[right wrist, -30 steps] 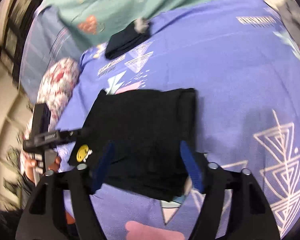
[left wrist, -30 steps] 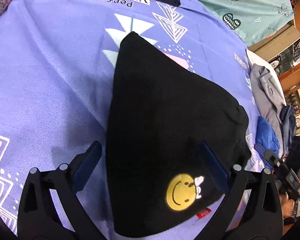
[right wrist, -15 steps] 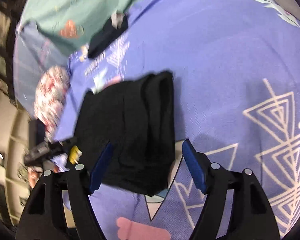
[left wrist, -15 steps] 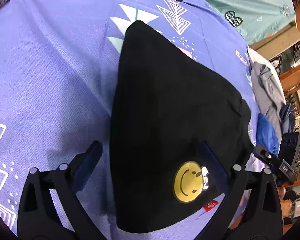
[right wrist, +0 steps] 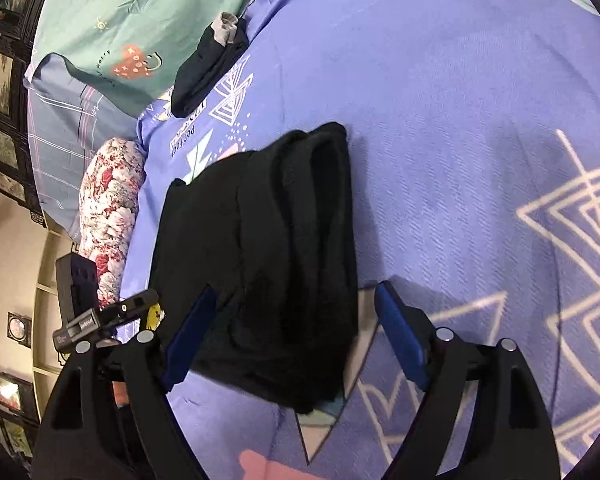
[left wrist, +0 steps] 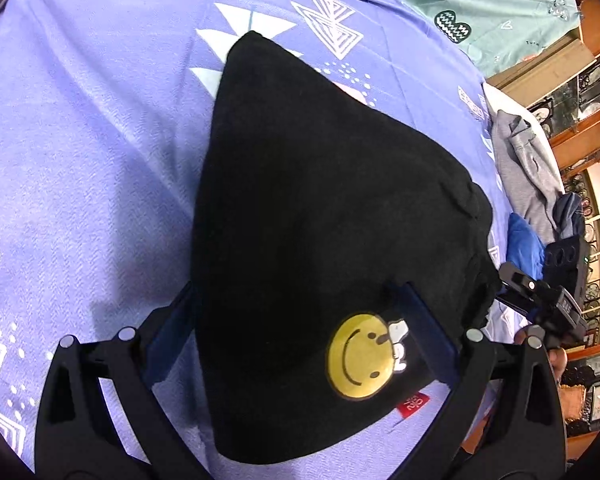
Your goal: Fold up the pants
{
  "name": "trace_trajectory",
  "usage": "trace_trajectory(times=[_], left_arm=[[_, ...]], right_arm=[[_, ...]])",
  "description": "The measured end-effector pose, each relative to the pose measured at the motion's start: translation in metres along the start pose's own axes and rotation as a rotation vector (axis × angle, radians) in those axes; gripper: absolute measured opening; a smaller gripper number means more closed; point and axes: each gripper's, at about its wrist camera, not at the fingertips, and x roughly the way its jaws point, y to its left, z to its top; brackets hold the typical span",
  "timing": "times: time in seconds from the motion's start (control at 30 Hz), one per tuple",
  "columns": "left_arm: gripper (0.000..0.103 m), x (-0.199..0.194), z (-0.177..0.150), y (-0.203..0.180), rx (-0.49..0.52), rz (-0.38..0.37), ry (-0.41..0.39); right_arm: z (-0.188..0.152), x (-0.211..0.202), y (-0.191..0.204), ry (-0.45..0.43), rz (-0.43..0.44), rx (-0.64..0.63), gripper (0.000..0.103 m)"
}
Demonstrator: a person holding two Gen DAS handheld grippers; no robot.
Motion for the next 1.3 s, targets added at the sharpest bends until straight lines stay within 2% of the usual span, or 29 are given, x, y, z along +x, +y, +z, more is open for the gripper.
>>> trace_trajectory(times=[0.1,0.27,0.37,0.4,0.47,0.53,0.57,0.63,0.67,0.7,0.73,0.77,0.83,0.93,1.03,1.17,1.3], left_arm=[[0.099,0.004,0.004,-0.002,0.001,-0.045,0.021],[0.099,0.011,0.013,-0.004,-0.015,-0.095,0.036],[0.099,0.019,0.022,-0.006,-0.024,-0.147,0.038],[0.098,0.022,0.023,-0.009,-0.017,-0.149,0.036],[0.097,0.025,0.025,-0.017,0.003,-0.111,0.034],[0.084,0.025,0.025,-0.022,0.002,-0.041,0.03],[0.072,0.024,0.024,-0.025,-0.008,0.015,0.022],[0.059,0.019,0.023,-0.029,0.003,0.04,0.007],[0.048,0.014,0.023,-0.03,0.008,0.051,-0.006],[0.038,0.006,0.024,-0.033,0.017,0.052,-0.022],[0.033,-0.002,0.026,-0.034,0.022,0.038,-0.036],[0.016,-0.014,0.029,-0.036,0.028,-0.031,-0.058],[0.016,-0.035,0.036,-0.047,0.061,-0.092,-0.095],[0.016,-0.071,0.052,-0.069,0.149,-0.084,-0.23],[0.016,-0.086,0.074,-0.071,0.165,-0.089,-0.273],[0.016,-0.11,0.132,-0.07,0.184,-0.061,-0.364],[0.016,-0.122,0.216,-0.068,0.213,0.001,-0.474]], right_arm=[[0.003,0.011,0.006,0.015,0.045,-0.015,0.087],[0.009,0.024,0.015,-0.018,0.041,-0.018,0.09],[0.009,0.033,0.026,-0.028,0.01,-0.067,0.09],[0.008,0.037,0.032,-0.031,-0.014,-0.094,0.089],[0.006,0.042,0.039,-0.028,-0.046,-0.124,0.074],[0.005,0.046,0.038,-0.02,-0.055,-0.113,0.047],[0.006,0.046,0.035,-0.012,-0.027,-0.083,0.044],[0.007,0.043,0.032,-0.004,0.044,-0.026,0.04],[0.008,0.041,0.035,-0.005,0.05,-0.027,0.04],[0.009,0.039,0.041,-0.008,0.058,-0.038,0.039],[0.01,0.035,0.05,-0.012,0.072,-0.063,0.039],[0.01,0.032,0.059,-0.018,0.081,-0.087,0.039],[0.017,0.023,0.091,-0.033,0.121,-0.179,0.039],[0.032,0.016,0.135,-0.048,0.144,-0.31,0.038],[0.053,0.017,0.163,-0.083,0.125,-0.389,0.038],[0.106,0.02,0.207,-0.143,0.096,-0.499,0.038],[0.177,0.036,0.245,-0.221,0.071,-0.592,0.038]])
